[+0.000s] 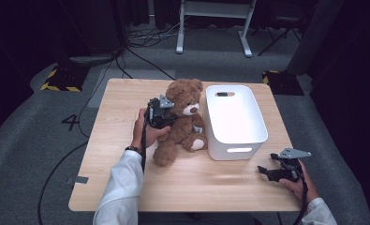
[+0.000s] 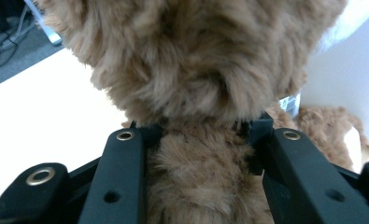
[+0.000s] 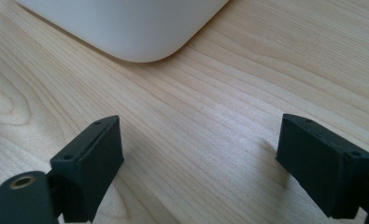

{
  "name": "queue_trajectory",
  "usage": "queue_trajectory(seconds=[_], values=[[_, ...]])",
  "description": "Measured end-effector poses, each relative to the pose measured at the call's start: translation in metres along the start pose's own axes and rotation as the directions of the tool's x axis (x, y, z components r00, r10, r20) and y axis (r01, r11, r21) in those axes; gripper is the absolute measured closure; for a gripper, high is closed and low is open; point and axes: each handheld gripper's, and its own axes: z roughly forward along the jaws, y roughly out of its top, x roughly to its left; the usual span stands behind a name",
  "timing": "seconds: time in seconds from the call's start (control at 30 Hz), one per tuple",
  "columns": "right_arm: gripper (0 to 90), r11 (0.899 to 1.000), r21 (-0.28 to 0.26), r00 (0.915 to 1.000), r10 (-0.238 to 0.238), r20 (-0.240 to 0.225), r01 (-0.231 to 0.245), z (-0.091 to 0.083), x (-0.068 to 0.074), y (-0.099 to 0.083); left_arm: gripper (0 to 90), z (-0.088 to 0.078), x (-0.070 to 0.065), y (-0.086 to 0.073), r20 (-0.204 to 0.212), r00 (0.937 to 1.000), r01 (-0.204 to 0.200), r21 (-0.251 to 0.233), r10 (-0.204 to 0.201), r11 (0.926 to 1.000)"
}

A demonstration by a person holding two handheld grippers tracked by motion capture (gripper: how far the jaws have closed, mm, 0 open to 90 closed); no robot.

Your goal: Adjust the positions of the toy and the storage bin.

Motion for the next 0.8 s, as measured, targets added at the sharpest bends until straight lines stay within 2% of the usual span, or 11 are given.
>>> queue_trajectory(seconds=[0.23,0.3,0.37,0.43,0.57,0.8], values=[[17.6,1.0,0.0,0.9999,-0.008,-0.007,0.008,-0.002,0.001,0.001,62.2,-0.023,0.0,-0.025,-0.021,0.9992,0.031,-0.08,-0.032,0.9963],[17.3,0.998,-0.06,0.9961,0.027,-0.085,-0.032,-0.004,0.0,0.005,62.2,-0.029,0.0,-0.032,-0.028,0.9989,0.034,-0.093,-0.037,0.995],[17.3,0.997,-0.073,0.9955,0.011,-0.094,-0.018,-0.005,0.002,0.008,62.2,-0.033,-0.001,-0.037,-0.034,0.9982,0.045,-0.117,-0.05,0.9921],[17.9,0.995,-0.094,0.9964,-0.026,-0.08,0.019,-0.004,0.006,0.016,62.3,-0.037,-0.002,-0.041,-0.041,0.9975,0.051,-0.134,-0.057,0.9897],[17.4,0.99,-0.13,0.9928,-0.06,-0.103,0.046,0.002,0.009,0.03,62.6,-0.043,-0.004,-0.046,-0.048,0.9966,0.059,-0.16,-0.068,0.9853],[16.8,0.983,-0.16,0.9835,-0.115,-0.139,0.092,0.011,0.007,0.047,62.6,-0.052,-0.007,-0.046,-0.064,0.9965,0.043,-0.171,-0.054,0.9843]])
